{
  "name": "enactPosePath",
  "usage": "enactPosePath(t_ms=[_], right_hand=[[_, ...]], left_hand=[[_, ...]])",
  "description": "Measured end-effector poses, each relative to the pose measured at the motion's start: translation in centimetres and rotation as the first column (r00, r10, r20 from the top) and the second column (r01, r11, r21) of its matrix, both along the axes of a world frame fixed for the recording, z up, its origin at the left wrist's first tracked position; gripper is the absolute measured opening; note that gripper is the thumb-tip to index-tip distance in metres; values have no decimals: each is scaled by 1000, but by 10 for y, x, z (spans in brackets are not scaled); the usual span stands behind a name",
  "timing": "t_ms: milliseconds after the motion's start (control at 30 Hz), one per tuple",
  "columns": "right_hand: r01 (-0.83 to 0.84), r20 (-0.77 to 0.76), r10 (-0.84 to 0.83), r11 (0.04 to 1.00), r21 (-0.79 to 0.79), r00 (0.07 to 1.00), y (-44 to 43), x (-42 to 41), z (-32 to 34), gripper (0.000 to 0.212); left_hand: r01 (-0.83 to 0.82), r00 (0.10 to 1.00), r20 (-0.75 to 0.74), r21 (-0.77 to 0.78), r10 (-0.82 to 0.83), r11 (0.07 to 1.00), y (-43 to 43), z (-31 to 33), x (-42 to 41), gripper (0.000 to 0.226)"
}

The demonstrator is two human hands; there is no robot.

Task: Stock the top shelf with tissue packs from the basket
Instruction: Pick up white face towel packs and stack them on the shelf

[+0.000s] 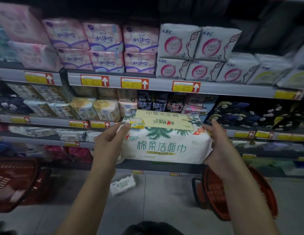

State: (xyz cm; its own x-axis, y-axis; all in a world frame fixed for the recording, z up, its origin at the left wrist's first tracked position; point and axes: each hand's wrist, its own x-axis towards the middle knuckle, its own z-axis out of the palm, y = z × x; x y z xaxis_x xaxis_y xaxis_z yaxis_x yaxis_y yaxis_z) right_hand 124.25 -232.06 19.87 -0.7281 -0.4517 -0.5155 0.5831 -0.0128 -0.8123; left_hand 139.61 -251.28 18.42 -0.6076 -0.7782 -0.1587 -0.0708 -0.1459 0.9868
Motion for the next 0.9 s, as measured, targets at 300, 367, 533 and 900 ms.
enactPosePath(t_ms=[300,367,533,900], right_hand=[[-130,11,133,982,-134,991,18,-2,3,51],[-142,-29,139,978,-151,990,21,0,4,56],[-13,-129,-9,985,-173,992,22,-1,-2,88],[-28,-321,-59,965,-260,945,31,-2,6,75]], left_hand=[[52,982,-171,-184,-84,981,12,2,-2,45],[95,970,-206,-171,-130,981,11,-1,-2,49],[271,919,-269,-98,-287,958,6,-1,-5,72],[394,895,-251,52,-370,918,0,5,-14,80]])
